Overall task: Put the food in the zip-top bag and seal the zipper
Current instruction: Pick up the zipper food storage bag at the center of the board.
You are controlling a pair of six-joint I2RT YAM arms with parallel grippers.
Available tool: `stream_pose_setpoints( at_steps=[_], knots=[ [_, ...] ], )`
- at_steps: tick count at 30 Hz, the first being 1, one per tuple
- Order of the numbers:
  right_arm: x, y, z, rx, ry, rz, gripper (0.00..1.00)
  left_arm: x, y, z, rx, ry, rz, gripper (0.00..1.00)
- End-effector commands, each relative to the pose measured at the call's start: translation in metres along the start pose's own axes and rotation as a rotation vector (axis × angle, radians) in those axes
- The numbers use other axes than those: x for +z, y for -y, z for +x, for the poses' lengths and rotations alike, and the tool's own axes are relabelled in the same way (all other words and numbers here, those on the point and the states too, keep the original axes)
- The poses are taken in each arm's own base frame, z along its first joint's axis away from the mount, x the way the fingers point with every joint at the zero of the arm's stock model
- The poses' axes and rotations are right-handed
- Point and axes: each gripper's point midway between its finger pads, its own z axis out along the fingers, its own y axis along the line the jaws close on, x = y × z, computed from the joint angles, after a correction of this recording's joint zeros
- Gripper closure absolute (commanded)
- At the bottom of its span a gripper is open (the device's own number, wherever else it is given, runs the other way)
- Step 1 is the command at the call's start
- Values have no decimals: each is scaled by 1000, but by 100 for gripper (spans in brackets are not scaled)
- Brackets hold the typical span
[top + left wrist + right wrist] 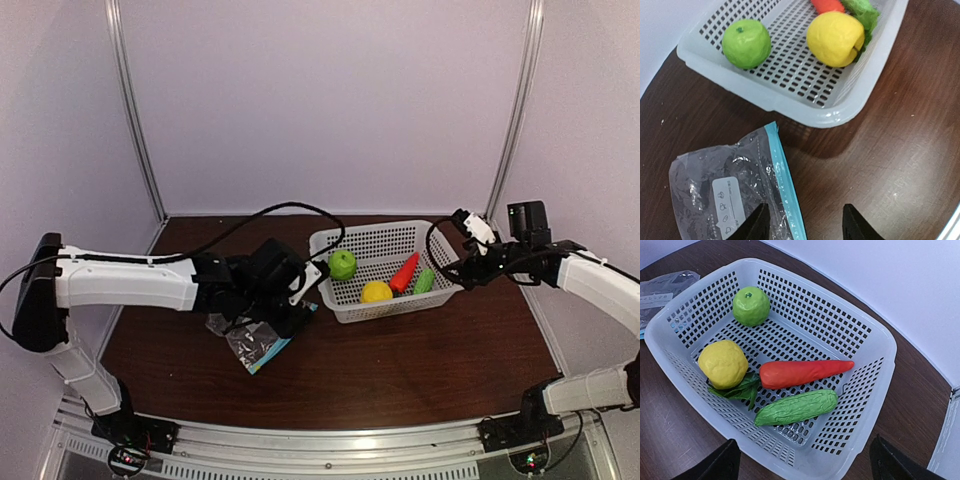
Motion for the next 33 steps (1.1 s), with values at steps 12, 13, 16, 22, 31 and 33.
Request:
stream_pose_setpoints(
  at_steps=[12, 13, 16, 22, 31, 33],
  knots=[
    [-2, -11, -5, 3, 54, -33, 10, 46, -11, 60, -70, -182, -275, 43],
    [-1, -11, -4, 3, 52, -32, 10, 49, -12, 64, -70, -193, -284, 44],
    [-2, -11, -4, 2, 53, -30, 9, 56, -14, 76, -68, -217, -310, 45],
    [-2, -11, -2, 5, 47, -28, 9, 59, -23, 86, -80, -229, -374, 59],
    [-1, -11, -2, 12, 46, -30, 10, 44, -34, 82, -95, -233, -430, 100],
    [-3, -9, -7, -4, 46, -28, 11, 31, -39, 77, -99, -224, -444, 100]
  ],
)
